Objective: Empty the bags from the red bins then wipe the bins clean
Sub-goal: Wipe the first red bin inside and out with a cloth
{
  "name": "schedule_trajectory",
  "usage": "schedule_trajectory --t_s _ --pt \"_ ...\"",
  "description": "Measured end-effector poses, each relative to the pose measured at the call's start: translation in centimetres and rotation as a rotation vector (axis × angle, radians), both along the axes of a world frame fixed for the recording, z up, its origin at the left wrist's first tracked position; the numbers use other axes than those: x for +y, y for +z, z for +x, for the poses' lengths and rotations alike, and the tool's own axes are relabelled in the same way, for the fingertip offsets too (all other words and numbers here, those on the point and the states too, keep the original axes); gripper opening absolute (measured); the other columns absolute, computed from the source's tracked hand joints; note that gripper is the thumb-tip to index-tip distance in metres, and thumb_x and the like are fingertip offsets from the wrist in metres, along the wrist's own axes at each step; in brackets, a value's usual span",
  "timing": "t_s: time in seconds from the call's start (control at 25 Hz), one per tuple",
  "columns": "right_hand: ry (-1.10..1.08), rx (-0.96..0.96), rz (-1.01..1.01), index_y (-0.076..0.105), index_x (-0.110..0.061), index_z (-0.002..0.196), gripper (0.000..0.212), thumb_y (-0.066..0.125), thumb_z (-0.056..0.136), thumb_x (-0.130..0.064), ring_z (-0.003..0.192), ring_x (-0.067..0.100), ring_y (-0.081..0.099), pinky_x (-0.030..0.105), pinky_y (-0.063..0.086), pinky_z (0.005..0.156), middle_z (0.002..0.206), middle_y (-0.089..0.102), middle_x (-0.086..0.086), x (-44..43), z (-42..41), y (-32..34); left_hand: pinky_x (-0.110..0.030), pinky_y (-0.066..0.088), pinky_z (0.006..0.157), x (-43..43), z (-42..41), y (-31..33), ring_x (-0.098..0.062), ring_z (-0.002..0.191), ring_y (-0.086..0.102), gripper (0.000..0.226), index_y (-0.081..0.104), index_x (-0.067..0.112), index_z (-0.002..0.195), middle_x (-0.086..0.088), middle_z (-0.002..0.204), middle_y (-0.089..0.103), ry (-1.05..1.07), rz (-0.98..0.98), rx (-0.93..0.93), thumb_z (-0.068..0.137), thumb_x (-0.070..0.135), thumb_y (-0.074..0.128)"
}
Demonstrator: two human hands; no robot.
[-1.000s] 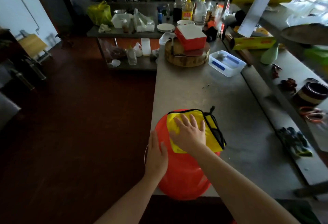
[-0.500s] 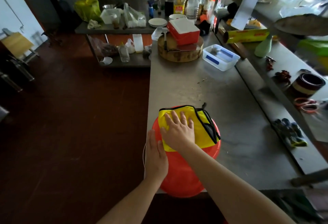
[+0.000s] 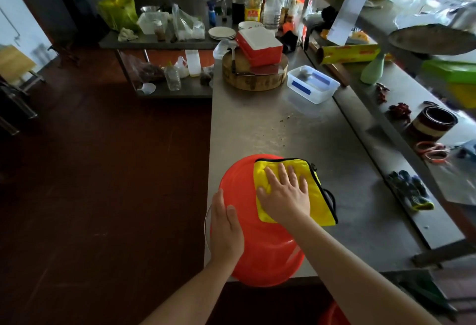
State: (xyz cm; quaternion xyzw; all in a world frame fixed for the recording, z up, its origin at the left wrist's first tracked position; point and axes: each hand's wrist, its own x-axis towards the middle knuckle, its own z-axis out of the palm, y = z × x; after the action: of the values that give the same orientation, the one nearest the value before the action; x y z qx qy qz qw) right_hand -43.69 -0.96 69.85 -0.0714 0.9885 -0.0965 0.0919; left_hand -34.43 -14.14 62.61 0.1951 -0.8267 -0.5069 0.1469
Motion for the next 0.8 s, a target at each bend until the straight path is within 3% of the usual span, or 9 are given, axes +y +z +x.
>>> schedule_trajectory --t_s 0.32,0.52,0.68,0.8 --pt "0.207 -0.016 -0.064 0.013 -0.04 0.159 0.064 0.024 0.101 -0.061 0.155 0.023 -0.014 0.049 -0.004 0.124 0.17 -0.003 -0.007 -5.5 2.5 0.3 -0.048 0.035 0.117 -0.1 0.1 -0.8 -0.008 0.147 0.029 0.054 0.019 0.039 0.156 0.009 0.161 0.029 0.014 0.036 0.072 0.104 0.053 0.019" --pt "0.088 0.004 -0.014 0.012 -0.045 0.158 0.068 0.024 0.096 -0.069 0.156 0.017 -0.008 0.047 0.0 0.125 0.169 -0.002 -0.01 -1.2 1.8 0.3 -0.048 0.037 0.115 -0.3 0.1 -0.5 -0.009 0.146 0.031 0.054 0.017 0.046 0.154 0.014 0.159 0.029 0.025 -0.019 0.016 0.102 0.062 0.013" --pt "-0.014 -0.017 0.037 0.01 -0.048 0.157 0.069 0.026 0.094 -0.071 0.156 0.021 -0.003 0.048 -0.001 0.125 0.17 -0.003 -0.008 2.5 1.1 0.3 -0.039 0.032 0.119 1.7 0.4 0.4 -0.006 0.146 0.027 0.051 0.019 0.037 0.156 0.009 0.161 0.028 0.018 -0.028 0.033 0.107 0.048 0.018" --pt "0.0 -0.032 -0.036 0.011 -0.045 0.158 0.069 0.03 0.095 -0.066 0.156 0.024 -0.007 0.049 -0.002 0.125 0.17 -0.003 -0.006 1.4 1.6 0.4 -0.039 0.031 0.119 3.0 0.2 1.0 -0.009 0.147 0.027 0.053 0.021 0.034 0.156 0.007 0.161 0.029 0.073 -0.005 0.03 0.105 0.046 0.017"
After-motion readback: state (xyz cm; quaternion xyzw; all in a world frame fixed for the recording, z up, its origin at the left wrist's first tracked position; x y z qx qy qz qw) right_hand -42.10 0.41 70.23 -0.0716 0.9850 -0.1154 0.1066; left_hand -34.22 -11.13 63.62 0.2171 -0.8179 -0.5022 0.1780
